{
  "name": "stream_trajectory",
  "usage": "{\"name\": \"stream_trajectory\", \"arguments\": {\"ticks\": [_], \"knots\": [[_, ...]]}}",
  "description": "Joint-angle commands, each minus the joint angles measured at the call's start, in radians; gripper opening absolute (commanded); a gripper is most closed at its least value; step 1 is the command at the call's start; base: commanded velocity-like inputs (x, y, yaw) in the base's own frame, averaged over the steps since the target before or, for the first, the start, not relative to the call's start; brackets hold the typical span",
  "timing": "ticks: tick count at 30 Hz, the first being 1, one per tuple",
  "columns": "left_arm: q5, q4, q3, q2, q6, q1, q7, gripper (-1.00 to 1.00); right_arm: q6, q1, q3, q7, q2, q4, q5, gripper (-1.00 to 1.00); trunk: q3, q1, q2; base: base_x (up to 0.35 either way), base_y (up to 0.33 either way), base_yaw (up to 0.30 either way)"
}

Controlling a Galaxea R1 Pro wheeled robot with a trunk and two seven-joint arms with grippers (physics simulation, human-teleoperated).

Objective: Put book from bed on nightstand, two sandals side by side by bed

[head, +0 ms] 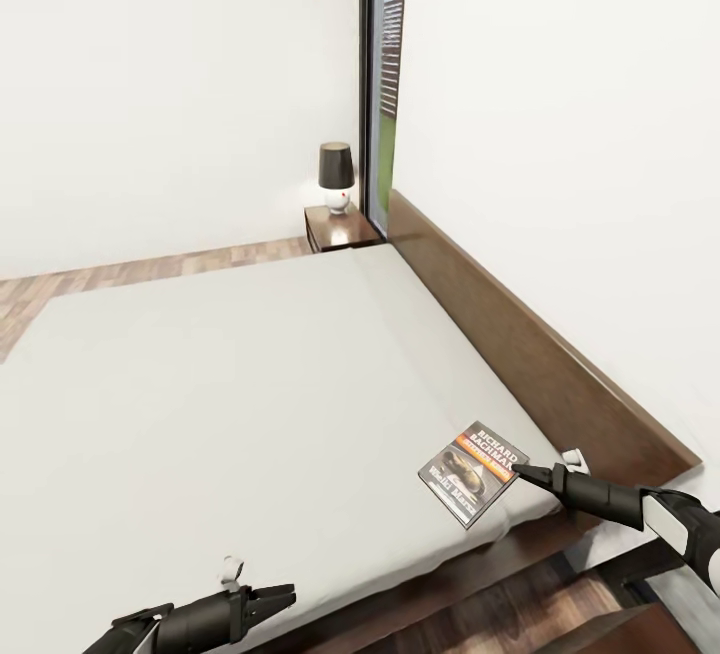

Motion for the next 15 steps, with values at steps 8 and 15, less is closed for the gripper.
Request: {"name": "stream_trajectory", "arguments": {"ticks": [8,15], "knots": [[0.004,0.0,-0.003,0.0,0.011,-0.001,-0.003,1.0,0.008,-0.001,0.006,0.001,-0.001,0.0,-0.009,-1.0,0.011,0.001,-0.002,0.0,0.0,0.0],[0.004,-0.001,-0.004,0.0,0.011,-0.001,-0.003,1.0,0.008,-0.001,0.006,0.001,-0.001,0.0,-0.009,-1.0,0.022,0.001,-0.002,0.0,0.0,0.0]]}}
